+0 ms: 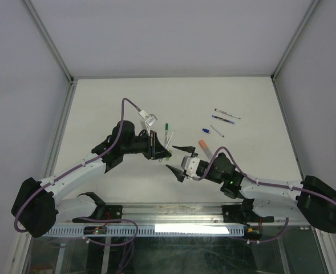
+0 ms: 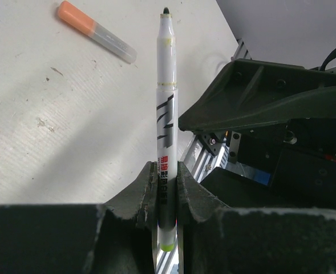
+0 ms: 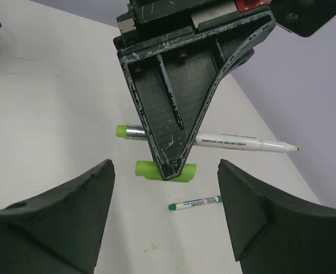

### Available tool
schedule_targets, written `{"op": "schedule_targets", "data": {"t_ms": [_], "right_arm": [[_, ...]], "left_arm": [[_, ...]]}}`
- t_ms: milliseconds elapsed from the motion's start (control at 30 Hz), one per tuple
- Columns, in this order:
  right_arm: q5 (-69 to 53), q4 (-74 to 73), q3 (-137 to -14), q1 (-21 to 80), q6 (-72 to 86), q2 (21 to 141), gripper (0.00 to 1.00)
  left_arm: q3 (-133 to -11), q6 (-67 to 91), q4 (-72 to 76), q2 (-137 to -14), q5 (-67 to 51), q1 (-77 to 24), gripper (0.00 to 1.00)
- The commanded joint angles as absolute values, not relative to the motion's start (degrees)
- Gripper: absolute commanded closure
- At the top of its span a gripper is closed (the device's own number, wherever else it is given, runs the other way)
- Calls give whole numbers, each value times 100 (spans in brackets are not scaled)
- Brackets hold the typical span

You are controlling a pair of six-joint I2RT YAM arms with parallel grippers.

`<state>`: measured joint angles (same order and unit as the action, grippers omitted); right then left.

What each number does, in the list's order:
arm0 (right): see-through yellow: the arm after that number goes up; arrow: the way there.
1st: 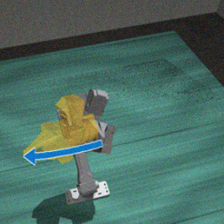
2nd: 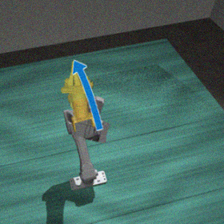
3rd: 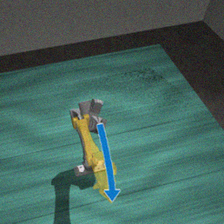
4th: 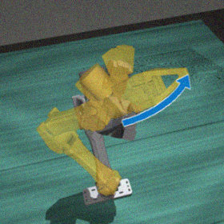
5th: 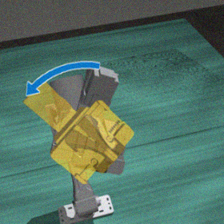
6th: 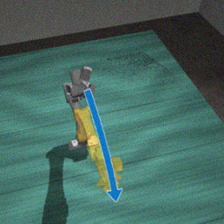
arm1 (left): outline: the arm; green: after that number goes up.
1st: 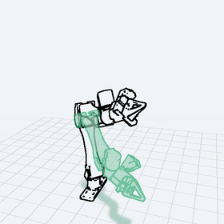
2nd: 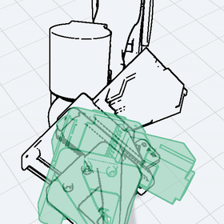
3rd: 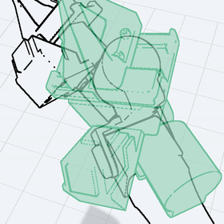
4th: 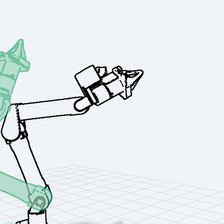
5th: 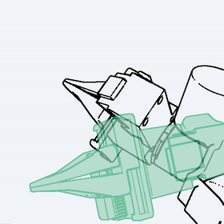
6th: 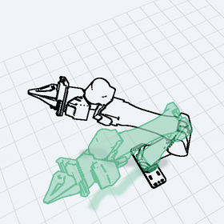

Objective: Insert the pens into the pen caps
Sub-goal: Pick up the pen cap from the center of the board.

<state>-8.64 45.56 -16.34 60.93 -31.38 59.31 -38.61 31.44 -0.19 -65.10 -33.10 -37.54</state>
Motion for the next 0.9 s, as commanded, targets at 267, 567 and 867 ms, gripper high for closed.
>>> {"op": "schedule_targets", "data": {"t_ms": [267,567,867], "right_arm": [[-516,5130,-1994,6174,-3182,6250,34],[-573,5045,-1984,6176,-3108,6333,52],[-456,4368,-2055,6173,-3013,6087,75]], "left_arm": [[-3876,3230,369,-6416,-3427,-3795,100],[-3896,3234,369,-6391,-3469,-3796,100],[-3928,3227,329,-6284,-3427,-3794,100]]}}
